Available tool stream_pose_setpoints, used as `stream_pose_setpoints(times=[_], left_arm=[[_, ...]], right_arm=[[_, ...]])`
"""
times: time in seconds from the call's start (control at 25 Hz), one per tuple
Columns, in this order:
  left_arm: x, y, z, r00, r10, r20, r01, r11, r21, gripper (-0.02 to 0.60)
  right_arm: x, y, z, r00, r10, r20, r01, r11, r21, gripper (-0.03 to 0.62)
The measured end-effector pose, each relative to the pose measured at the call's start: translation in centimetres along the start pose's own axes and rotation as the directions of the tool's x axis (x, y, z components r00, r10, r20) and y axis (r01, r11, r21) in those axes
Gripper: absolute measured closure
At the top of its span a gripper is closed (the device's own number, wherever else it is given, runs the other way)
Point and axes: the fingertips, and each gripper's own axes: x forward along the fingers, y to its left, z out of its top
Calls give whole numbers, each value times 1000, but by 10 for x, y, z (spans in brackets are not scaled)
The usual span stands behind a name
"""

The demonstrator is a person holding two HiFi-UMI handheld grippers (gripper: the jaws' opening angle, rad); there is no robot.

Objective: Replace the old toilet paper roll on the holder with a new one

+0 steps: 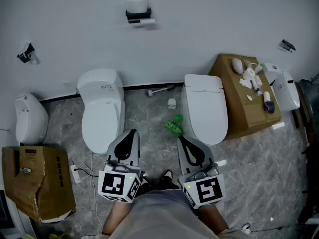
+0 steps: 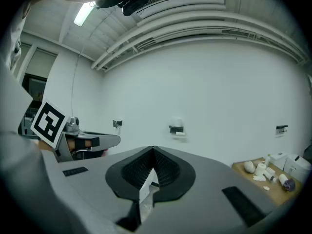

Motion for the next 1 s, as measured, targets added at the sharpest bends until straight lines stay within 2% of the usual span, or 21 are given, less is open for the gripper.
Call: stream_pose_setpoints(times=[0.12, 0.6, 0.76, 1.0], left_arm=[[2, -5, -3, 1000, -18, -4, 18, 1000, -1, 577], [11, -16, -6, 1000, -18, -12, 18, 1000, -12, 577], [16, -25, -5, 1000, -13, -13, 13, 1000, -12, 577], [28, -41, -6, 999, -35, -19, 35, 999, -1, 577]], right_arm=[[-2, -1, 0, 1000, -5, 1, 5, 1000, 3, 579], [-5, -14, -4, 1000, 5, 10, -5, 1000, 16, 579], [-8, -21, -5, 999, 31, 17, -31, 998, 47, 577], [-15, -38, -11, 999, 16, 36, -19, 997, 73, 577]])
